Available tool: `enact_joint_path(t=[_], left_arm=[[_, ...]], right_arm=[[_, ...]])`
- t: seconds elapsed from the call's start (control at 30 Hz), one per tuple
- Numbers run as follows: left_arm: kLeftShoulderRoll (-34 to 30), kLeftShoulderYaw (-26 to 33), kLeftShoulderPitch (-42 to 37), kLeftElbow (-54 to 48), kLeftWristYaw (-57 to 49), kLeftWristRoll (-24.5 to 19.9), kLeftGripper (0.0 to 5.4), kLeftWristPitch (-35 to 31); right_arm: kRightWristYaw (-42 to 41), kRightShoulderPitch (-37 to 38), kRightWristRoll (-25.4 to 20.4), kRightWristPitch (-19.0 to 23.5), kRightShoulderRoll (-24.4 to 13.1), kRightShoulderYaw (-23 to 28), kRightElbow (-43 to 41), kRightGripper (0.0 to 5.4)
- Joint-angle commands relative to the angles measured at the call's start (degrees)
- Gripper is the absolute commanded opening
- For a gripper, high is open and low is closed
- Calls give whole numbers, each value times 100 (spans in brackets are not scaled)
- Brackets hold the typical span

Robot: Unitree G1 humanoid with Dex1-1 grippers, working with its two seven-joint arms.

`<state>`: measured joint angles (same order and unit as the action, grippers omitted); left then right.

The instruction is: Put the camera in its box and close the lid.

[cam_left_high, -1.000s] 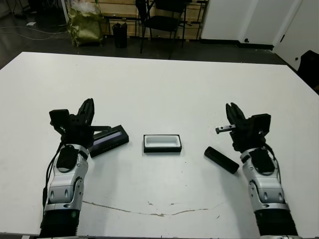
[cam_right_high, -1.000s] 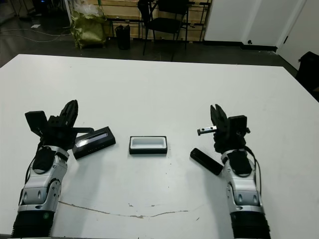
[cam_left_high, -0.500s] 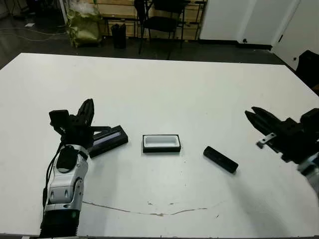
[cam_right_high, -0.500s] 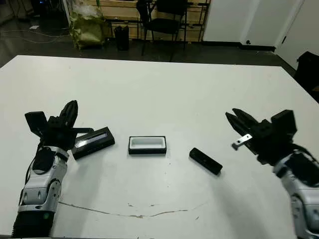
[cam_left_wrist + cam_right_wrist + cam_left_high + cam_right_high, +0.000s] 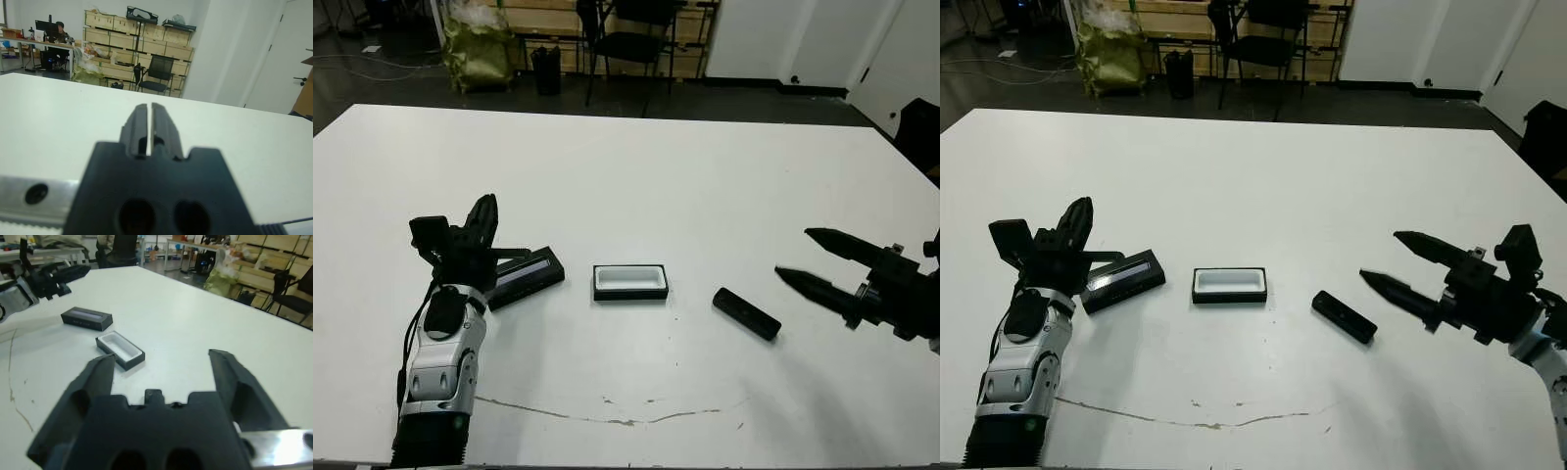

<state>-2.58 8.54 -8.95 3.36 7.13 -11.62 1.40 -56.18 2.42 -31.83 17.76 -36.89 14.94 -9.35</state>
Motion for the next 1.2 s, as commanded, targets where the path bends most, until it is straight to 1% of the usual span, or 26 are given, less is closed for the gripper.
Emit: enact_joint_path(t=[0.03,0.1,0.13,0.2,0.3,0.43,0.6,0.8,1.0,1.13,1.2], left_arm=[[-29,-2,59,47,-39,21,0,-120],[-15,1,61,16,-65,7,0,-170],[-8,3,60,5,-84,6,0,-189],[-6,7,59,1,-80,-10,0,-203],[-13,5,58,19,-48,-23,0,-177],[-24,-44,73,7,-142,133,0,-130],[-17,-38,61,61,-115,123,0,-87],[13,-24,57,4,-141,63,0,-211],[-7,-26,56,4,-140,77,0,-226],[-9,-36,66,-35,-163,105,0,-245],[2,-29,62,-34,-156,86,0,-238]], right_arm=[[-76,115,133,-323,150,-125,224,506],[-228,107,179,-639,265,-227,424,539],[-294,101,210,-738,282,-287,493,539],[-313,145,242,-766,307,-358,561,539],[-255,234,284,-686,295,-426,555,539],[-190,336,202,-591,351,-436,440,539],[-285,382,181,-683,358,-502,481,539],[-264,463,176,-594,346,-566,493,539],[-139,507,155,-256,288,-615,483,539],[-138,511,223,-227,285,-636,586,539],[-145,503,266,-297,288,-642,616,539]])
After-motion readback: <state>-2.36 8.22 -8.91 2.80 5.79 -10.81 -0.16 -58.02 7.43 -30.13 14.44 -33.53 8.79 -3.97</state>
